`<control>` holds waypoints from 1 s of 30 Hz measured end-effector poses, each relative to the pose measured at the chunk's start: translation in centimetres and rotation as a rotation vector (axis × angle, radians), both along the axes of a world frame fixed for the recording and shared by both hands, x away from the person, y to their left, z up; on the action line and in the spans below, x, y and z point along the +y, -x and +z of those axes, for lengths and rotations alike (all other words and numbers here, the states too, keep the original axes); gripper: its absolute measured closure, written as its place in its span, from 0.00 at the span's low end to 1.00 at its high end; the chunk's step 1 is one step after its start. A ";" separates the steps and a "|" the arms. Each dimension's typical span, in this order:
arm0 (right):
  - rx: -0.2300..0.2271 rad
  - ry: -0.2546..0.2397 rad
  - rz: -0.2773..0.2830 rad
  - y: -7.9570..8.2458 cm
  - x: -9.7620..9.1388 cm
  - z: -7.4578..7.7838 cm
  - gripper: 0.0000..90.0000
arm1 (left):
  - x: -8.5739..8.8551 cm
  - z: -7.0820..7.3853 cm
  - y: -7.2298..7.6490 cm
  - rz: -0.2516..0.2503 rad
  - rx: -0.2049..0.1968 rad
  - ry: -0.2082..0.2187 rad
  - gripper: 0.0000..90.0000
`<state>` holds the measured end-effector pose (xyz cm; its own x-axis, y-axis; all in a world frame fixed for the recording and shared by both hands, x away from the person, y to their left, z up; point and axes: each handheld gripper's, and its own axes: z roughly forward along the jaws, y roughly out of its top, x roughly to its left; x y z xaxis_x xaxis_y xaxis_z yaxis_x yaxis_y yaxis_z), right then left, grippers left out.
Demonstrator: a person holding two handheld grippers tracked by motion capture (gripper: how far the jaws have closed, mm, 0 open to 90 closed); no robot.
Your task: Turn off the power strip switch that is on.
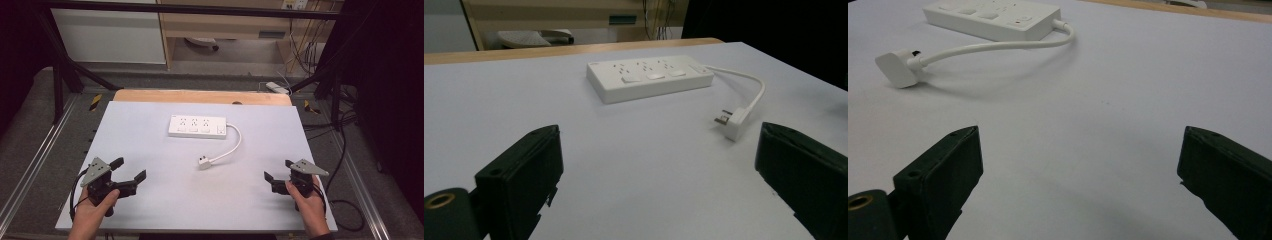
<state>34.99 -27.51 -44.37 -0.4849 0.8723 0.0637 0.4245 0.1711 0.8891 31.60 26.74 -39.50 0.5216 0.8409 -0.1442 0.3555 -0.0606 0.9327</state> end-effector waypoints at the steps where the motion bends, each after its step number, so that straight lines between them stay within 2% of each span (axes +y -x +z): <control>1: 0.000 0.000 0.000 0.0 0.0 0.0 0.05 | 0.0 0.1 -0.1 -0.006 0.009 0.003 0.06; 5: 0.001 -0.003 0.006 0.0 0.0 0.0 0.05 | -0.4 0.7 -0.4 -0.006 0.018 -0.004 0.07; 9: 0.000 -0.007 0.009 0.1 0.1 0.1 0.05 | -0.6 1.4 -0.8 -0.010 0.010 -0.012 0.07; 15: 0.004 -0.011 0.018 0.1 0.2 0.1 0.04 | -0.9 2.3 -1.4 -0.010 0.021 -0.002 0.07; 24: 0.014 -0.014 0.019 0.0 0.2 0.0 0.04 | -1.7 3.6 -2.2 -0.019 0.002 0.004 0.07; 30: 0.020 -0.022 0.015 0.0 0.2 0.0 0.04 | -2.4 4.4 -3.0 -0.027 -0.003 -0.015 0.07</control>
